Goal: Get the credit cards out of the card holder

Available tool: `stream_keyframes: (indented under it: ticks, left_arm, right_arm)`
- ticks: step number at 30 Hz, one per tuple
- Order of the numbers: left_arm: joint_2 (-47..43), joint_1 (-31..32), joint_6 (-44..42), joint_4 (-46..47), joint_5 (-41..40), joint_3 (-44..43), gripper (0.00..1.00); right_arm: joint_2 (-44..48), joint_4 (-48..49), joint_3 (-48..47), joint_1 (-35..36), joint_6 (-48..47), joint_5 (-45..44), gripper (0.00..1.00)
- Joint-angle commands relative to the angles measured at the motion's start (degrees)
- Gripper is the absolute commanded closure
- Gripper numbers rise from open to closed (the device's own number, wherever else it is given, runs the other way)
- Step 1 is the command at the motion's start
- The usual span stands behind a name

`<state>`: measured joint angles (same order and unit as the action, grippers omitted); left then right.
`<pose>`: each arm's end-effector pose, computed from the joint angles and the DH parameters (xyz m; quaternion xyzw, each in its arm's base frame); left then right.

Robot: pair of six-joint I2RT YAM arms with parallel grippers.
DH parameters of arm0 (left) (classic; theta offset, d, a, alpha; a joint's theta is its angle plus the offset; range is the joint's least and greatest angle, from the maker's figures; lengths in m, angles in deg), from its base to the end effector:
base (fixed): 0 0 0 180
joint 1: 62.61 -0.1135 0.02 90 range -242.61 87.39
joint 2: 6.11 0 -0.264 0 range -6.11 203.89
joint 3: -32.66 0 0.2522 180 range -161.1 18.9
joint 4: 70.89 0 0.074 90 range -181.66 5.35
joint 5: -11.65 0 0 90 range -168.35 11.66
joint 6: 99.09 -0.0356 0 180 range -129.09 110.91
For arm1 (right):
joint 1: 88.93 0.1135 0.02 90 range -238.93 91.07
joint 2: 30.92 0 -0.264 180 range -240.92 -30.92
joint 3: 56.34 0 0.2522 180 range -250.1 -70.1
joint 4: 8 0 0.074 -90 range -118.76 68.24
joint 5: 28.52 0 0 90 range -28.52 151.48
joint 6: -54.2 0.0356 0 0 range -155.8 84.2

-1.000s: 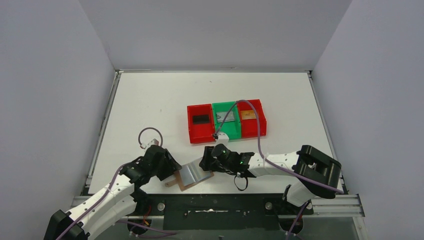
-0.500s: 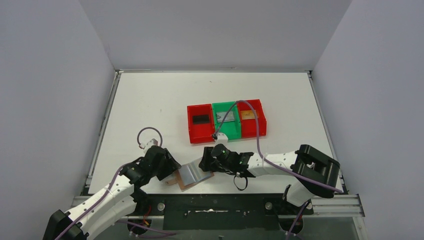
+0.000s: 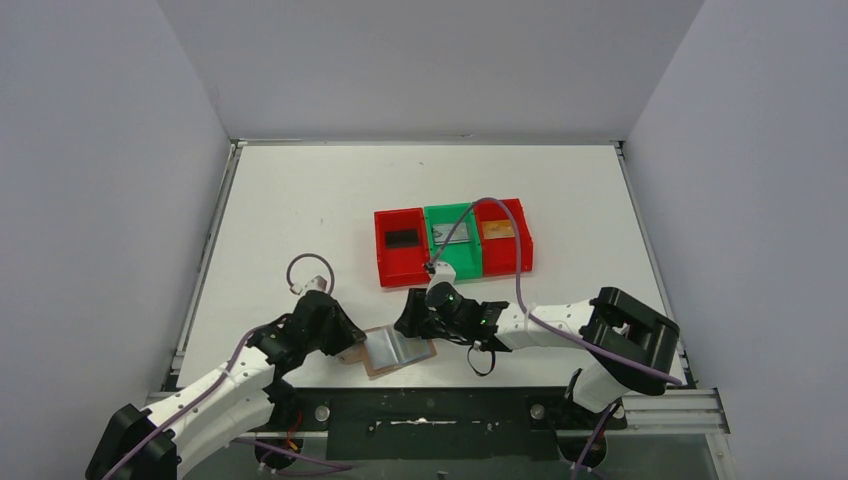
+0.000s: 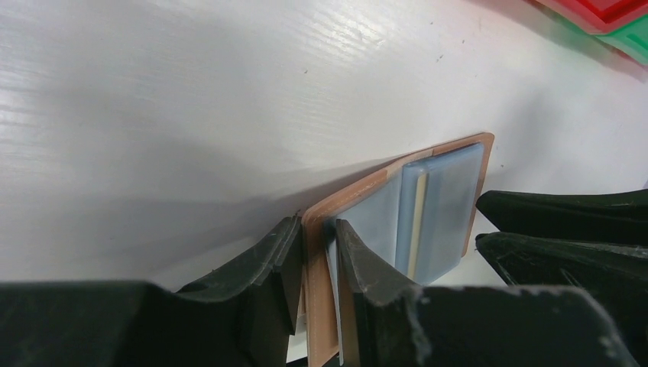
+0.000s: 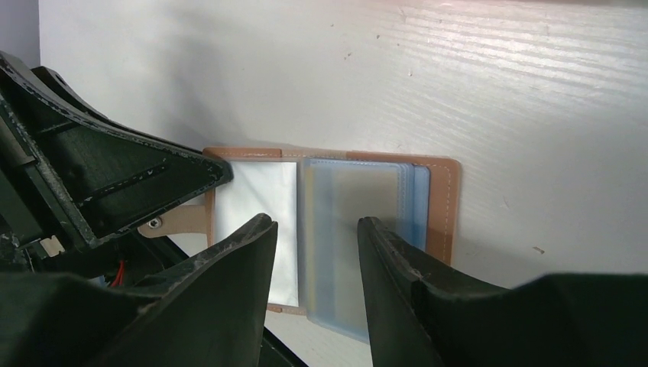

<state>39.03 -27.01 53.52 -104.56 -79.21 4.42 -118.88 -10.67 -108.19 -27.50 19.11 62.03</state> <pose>0.1180 -0.0838 0.1427 -0.2223 0.9147 -0.2504 0.2262 0.1431 0.2634 0.1601 -0.0534 0.9002 0.3695 0.2243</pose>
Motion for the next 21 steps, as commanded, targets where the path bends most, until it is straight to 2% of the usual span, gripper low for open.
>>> stream_keyframes:
  ticks: [1, 10, 21]
  left_arm:
    - [0.44, 0.29, -2.07, 4.91, 0.92, -1.25, 0.79]
    - [-0.33, 0.28, -4.33, 5.86, 2.07, -0.99, 0.81]
    - [-0.76, 0.33, -4.19, 6.01, 2.03, -0.64, 0.81]
  right_arm:
    - [0.41, 1.00, -0.09, -0.14, 0.79, -1.18, 0.56]
    - [2.60, -7.68, -2.59, 0.20, -1.57, -6.24, 0.52]
    - [-0.22, -5.45, -4.02, 0.82, -2.05, -2.42, 0.53]
